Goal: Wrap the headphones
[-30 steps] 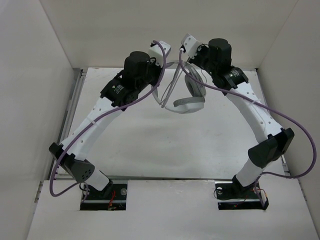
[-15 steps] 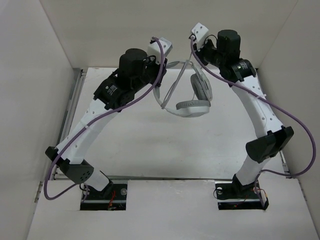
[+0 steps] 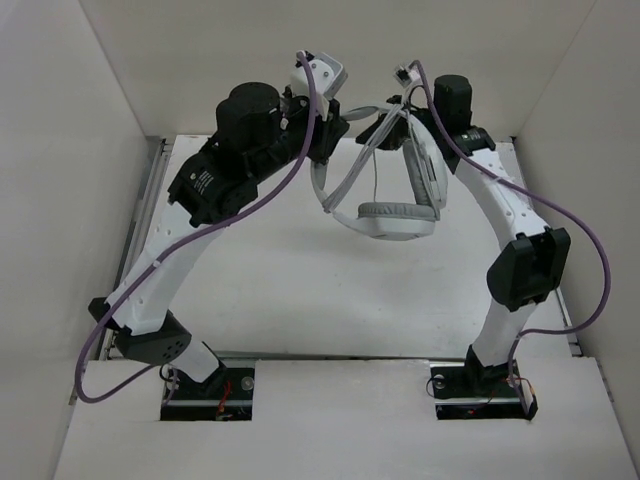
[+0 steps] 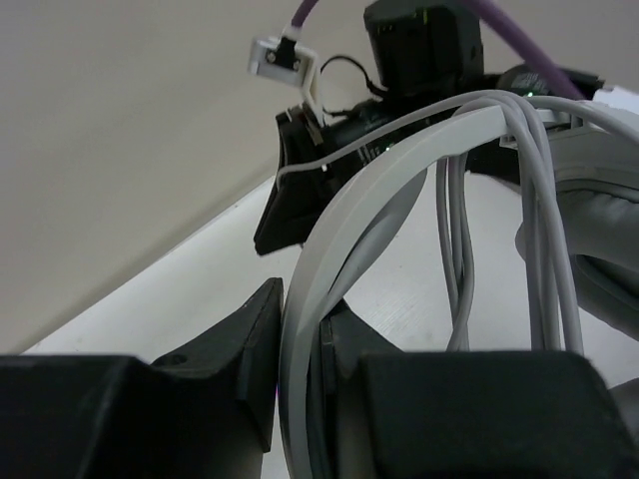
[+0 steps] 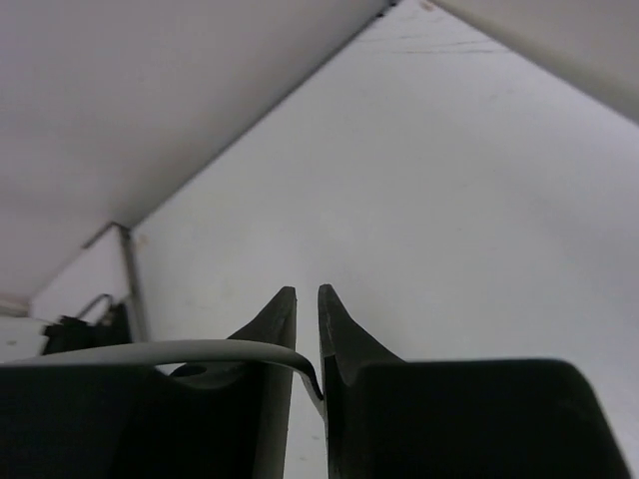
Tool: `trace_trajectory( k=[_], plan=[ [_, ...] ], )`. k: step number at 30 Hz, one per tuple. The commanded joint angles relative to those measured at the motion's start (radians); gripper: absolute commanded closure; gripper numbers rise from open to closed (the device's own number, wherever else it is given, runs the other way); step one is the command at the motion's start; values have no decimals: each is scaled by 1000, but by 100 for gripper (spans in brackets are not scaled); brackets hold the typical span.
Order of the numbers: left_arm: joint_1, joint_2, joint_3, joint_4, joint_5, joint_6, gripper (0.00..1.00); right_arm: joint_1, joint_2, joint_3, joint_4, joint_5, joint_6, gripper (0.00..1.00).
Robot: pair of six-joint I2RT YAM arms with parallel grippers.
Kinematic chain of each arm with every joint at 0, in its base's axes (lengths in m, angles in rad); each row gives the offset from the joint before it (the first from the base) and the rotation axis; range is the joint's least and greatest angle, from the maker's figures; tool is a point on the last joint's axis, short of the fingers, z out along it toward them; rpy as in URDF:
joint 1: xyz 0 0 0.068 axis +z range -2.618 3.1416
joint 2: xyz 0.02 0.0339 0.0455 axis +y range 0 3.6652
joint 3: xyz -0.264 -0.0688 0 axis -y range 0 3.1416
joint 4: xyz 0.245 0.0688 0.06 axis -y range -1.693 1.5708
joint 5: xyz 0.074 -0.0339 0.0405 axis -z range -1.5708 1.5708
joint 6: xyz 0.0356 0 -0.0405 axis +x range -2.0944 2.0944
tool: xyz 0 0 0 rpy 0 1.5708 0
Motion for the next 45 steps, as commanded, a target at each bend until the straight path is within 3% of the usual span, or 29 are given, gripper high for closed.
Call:
trace_trajectory(
  k=[1,10,13,27,45],
  plan=[
    [-8,12,88,111,14,-48,100,42,15,-78,301,-174,323,79],
    [58,69,191,128,-8,-22,100,182,3,-365,852,-229,779,76],
    [81,81,213,136,-17,-23,100,217,3,-408,967,-224,873,75],
    [175,129,322,185,-84,-5,100,360,-17,-572,1090,-175,980,66],
    [363,159,382,254,-184,-38,100,481,-27,-641,1119,-117,1014,64]
  ],
)
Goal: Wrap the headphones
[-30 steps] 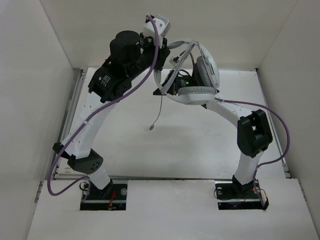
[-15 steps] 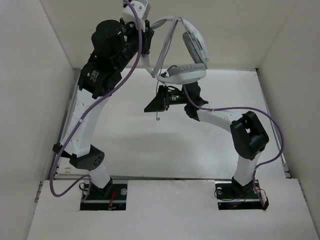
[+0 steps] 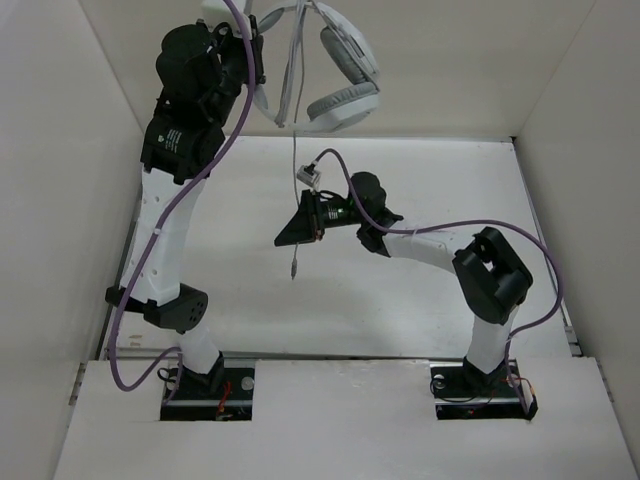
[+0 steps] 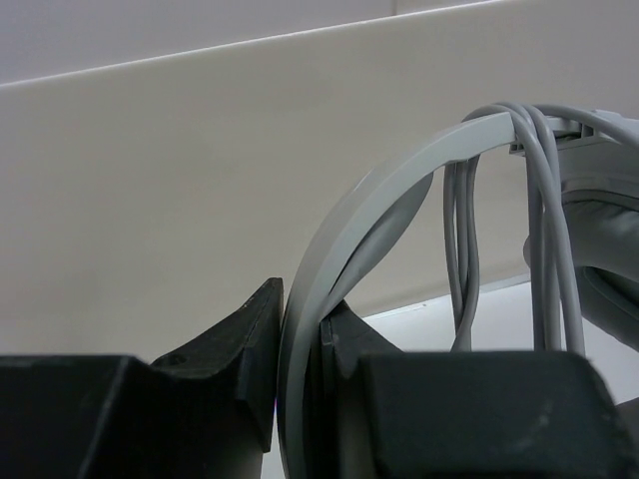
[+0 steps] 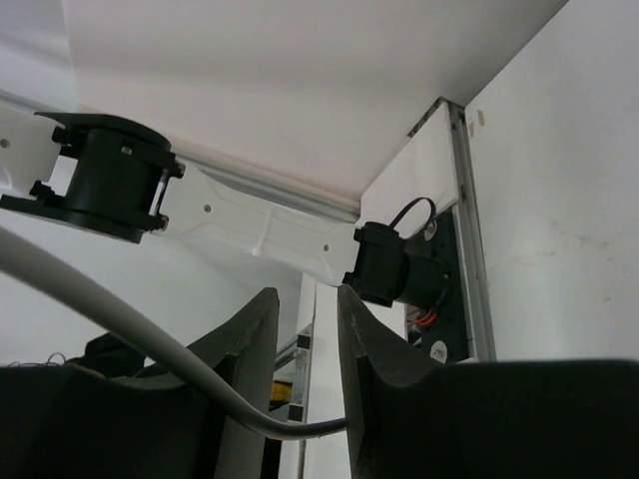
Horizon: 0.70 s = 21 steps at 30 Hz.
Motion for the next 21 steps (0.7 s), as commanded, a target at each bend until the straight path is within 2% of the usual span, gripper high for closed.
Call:
trace_trajectory(
  k=[1,7,12,15,16,21],
  plan=[
    [33,-23,58,169,-45,-70,100,18,-41,-2,80,19,16,64],
    [82,-6,50,189,-68,-84,100,32,-51,0,63,19,-2,67],
    [109,9,31,216,-100,-93,100,44,-80,33,-58,11,-92,85],
    [112,20,21,228,-115,-96,100,50,-95,98,-275,14,-244,96],
    [111,25,18,232,-122,-92,100,50,-100,134,-396,22,-329,99],
    [108,34,-15,255,-140,-90,100,53,-127,300,-838,144,-695,100]
  ],
)
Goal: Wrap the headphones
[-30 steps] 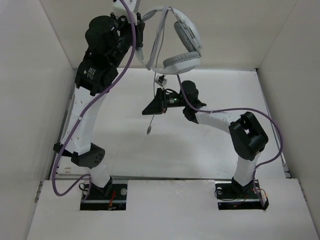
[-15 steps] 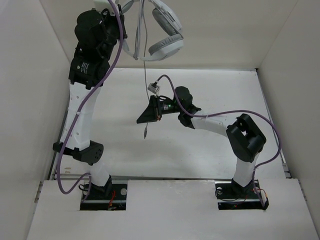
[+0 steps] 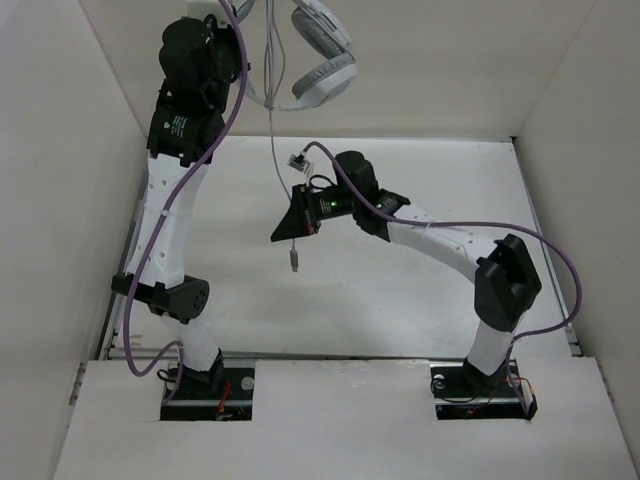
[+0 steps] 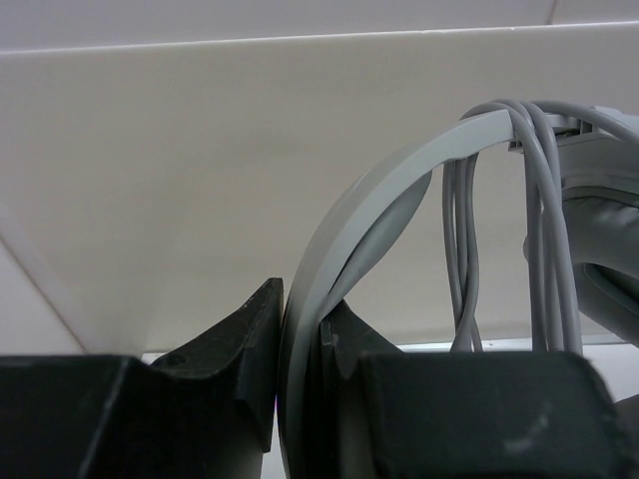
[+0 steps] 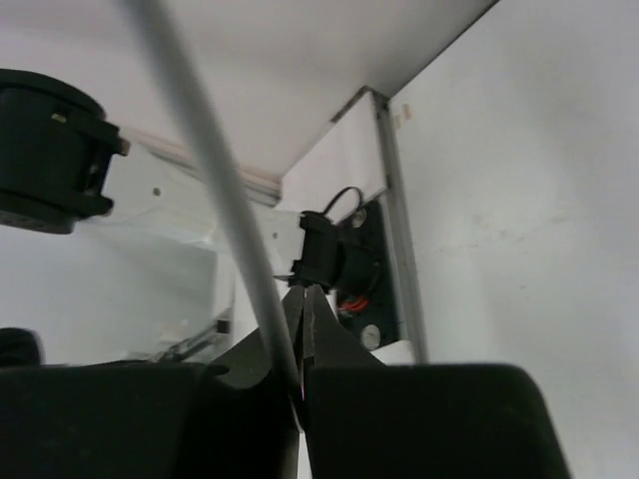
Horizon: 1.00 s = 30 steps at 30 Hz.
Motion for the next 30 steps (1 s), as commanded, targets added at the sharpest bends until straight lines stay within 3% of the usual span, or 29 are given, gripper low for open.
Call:
trace_trajectory(
  k=[1,8,16,24,30],
  plan=[
    [-2,-22,-11,179,-37,-47,100,11,-84,141,-384,120,-359,100],
    [7,-13,-72,221,-54,-19,100,80,-176,245,-715,449,-810,98],
    [-2,-36,-207,273,-70,45,100,145,-186,414,-911,817,-1240,98],
    [-57,-94,-355,275,-65,82,100,129,-190,489,-821,1164,-1574,99],
    [-116,-150,-500,270,-60,93,100,85,-187,488,-670,1309,-1769,100]
  ],
)
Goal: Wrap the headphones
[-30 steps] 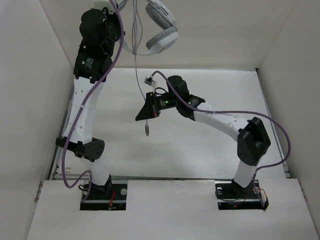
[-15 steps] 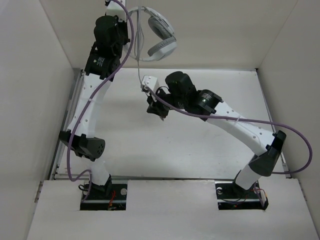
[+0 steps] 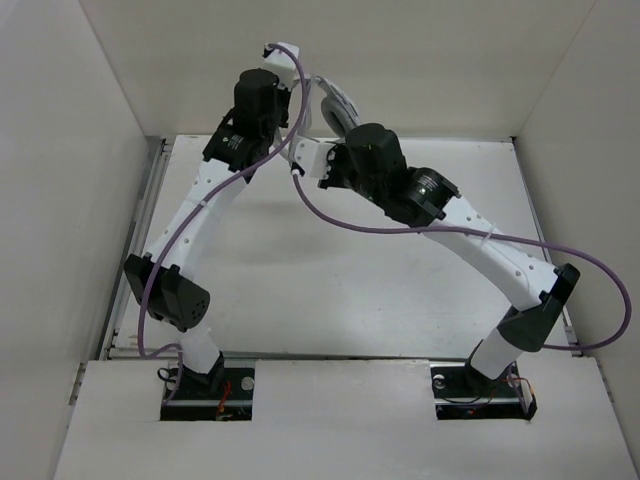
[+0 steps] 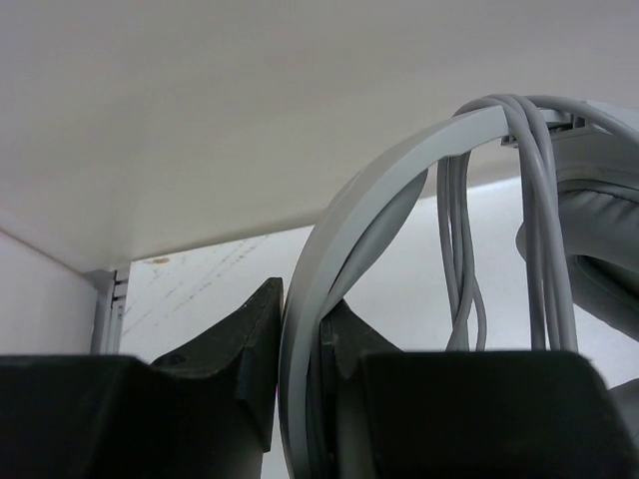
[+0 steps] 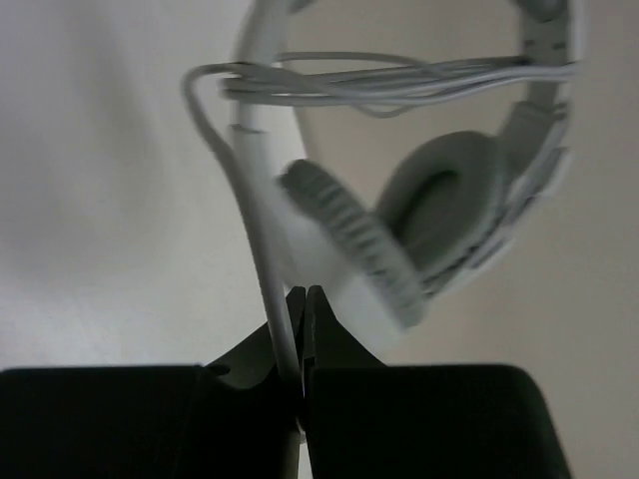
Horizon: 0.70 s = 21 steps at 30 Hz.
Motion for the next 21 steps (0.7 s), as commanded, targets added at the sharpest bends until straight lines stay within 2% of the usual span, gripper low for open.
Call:
trace_trajectory(
  k=[1,8,21],
  plan=[
    [-28,-120,-31,134,3,-18,100,-33,-21,48,147,154,-176,100],
    [-38,-145,-85,116,20,-28,100,-108,-25,42,274,214,-314,100],
    [-94,-209,-194,67,76,-74,100,-177,20,17,455,211,-424,99]
  ],
)
